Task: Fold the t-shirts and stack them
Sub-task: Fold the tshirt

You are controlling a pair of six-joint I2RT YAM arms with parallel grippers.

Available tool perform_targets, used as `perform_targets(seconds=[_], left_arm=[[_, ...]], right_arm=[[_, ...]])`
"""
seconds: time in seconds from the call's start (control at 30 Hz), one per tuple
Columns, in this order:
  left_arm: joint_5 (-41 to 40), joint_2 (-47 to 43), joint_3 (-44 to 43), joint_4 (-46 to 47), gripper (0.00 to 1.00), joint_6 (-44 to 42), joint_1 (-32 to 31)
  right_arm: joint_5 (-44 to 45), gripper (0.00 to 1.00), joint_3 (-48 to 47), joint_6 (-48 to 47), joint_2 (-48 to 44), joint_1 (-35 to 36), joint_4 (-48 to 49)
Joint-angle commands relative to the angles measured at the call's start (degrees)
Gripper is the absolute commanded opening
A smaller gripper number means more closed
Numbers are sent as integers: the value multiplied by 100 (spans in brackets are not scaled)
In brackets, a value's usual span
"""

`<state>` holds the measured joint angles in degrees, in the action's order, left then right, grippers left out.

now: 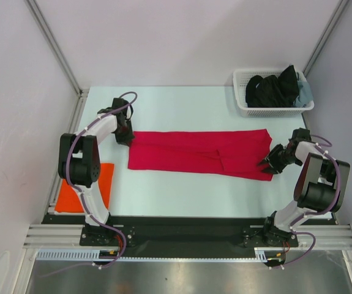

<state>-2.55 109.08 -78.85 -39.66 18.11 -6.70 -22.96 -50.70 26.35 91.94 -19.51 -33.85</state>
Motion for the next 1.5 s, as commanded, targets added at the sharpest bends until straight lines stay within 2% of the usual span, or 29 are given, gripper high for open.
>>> perform_targets(seconds=[0.0, 0.2, 0.3, 0.33, 0.43, 0.53, 1.1, 1.47], left_arm=[[-9, -71, -25, 72, 0, 88, 37], [-27, 0, 1, 99, 1, 114, 37], [-27, 35, 10, 107, 1, 105, 37], [-27, 35, 10, 108, 1, 105, 37], [-53, 61, -8, 90, 1, 114, 37], [-88, 87, -16, 64, 2, 123, 37], [-115, 114, 124, 151, 4, 263, 37], [-185, 149, 71, 99, 6, 325, 37]], right_arm=[[-226, 41, -63, 159, 34, -18, 273], [-297, 35, -89, 239, 52, 52, 308], [-375, 22, -124, 300, 87, 52, 344], [-428, 14, -133, 379, 78, 61, 352], [-621, 5, -221, 537, 34, 61, 449], [-815, 0, -362, 854, -18, 70, 598], [-1386, 0, -1267, 2146, 1352, 263, 2136], [-1431, 0, -1698, 2340, 1827, 334, 2400]])
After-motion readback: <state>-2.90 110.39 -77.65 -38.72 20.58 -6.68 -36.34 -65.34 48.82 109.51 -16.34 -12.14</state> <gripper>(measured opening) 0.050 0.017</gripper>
